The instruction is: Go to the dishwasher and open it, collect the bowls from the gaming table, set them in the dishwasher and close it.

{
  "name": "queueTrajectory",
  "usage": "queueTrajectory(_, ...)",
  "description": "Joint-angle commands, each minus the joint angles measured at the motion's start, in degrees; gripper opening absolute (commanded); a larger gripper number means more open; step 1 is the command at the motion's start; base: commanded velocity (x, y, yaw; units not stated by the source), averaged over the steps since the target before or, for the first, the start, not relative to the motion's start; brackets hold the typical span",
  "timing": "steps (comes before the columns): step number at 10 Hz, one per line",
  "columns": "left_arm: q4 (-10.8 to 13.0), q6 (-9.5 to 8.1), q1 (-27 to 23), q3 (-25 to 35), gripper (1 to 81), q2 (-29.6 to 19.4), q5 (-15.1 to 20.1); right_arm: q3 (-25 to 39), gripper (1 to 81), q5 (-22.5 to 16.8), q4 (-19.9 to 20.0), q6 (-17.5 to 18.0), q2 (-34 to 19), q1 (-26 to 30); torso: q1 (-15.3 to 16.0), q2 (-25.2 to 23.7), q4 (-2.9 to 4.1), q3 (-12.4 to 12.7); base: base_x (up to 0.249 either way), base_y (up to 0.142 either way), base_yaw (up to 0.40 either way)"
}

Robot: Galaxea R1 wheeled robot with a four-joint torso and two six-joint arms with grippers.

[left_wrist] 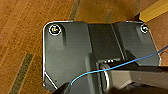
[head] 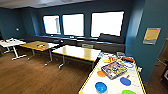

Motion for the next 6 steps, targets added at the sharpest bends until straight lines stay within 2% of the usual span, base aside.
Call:
queueTrajectory(1,-1.8,-0.05,-3.1,0.0,81.1,-0.3,2.3,1.0,81.1,-2.8,-0.2,-0.5,0.8,1.9,0.0,0.0,0.00,0.0,0.000,0.000,-0.346)
queueTrajectory(4,-1.0,0.03,-3.4,0.0,81.1,-1.4,2.0,1.0,81.1,-2.3,-0.6,-0.6,1.1,1.3,0.0,0.0,0.00,0.0,0.000,0.000,-0.346)
queueTrajectory(5,-0.8,0.65,-3.5,0.6,81.1,-2.2,2.0,0.8,81.1,-2.1,-0.8,-0.8,0.7,1.4,0.0,0.0,0.00,0.0,0.000,0.000,-0.338)
queueTrajectory(6,2.1,0.82,-3.5,2.5,81.1,-3.2,2.1,0.3,81.1,-1.8,-1.2,-0.7,-0.4,1.8,0.0,0.0,0.00,0.0,0.000,0.000,-0.325)
